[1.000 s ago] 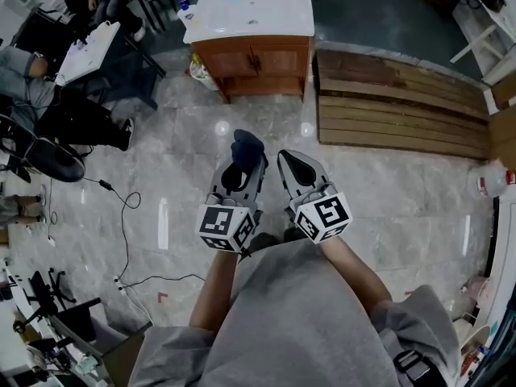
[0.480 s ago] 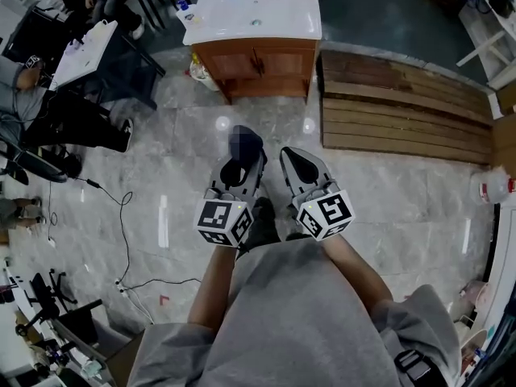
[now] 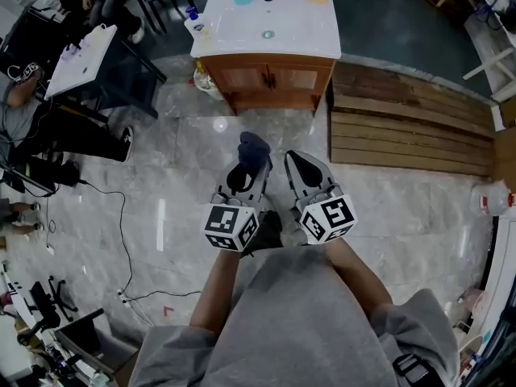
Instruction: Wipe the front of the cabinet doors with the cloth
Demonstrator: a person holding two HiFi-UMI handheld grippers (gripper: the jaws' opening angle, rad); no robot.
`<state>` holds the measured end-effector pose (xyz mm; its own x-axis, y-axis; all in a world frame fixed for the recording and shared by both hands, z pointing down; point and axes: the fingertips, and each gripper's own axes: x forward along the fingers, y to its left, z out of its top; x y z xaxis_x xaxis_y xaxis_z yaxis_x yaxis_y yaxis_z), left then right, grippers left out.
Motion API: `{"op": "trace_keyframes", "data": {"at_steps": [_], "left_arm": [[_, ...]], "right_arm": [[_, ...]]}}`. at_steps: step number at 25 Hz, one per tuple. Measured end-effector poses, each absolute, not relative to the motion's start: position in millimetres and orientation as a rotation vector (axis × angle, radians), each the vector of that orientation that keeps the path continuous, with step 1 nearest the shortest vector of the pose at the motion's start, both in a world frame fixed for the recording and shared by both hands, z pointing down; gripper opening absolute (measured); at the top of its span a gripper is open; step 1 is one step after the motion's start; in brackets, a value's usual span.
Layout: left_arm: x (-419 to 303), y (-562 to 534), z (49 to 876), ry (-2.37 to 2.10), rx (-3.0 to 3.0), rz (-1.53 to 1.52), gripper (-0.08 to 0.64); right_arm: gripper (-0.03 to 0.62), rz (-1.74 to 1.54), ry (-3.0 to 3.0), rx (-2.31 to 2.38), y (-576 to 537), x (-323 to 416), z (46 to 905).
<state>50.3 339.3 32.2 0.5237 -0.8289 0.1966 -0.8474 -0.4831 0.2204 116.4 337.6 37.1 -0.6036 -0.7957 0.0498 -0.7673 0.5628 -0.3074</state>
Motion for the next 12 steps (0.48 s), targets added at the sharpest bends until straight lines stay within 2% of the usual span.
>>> {"op": "trace_keyframes", "data": {"at_steps": [12], "left_arm": [[-7.0,271.2,51.8,-1.378,2.437,0.092,0.105]], "right_arm": [[0.009,-0.473,2.696,-1.388,264.5,65.0,44.0]]}}
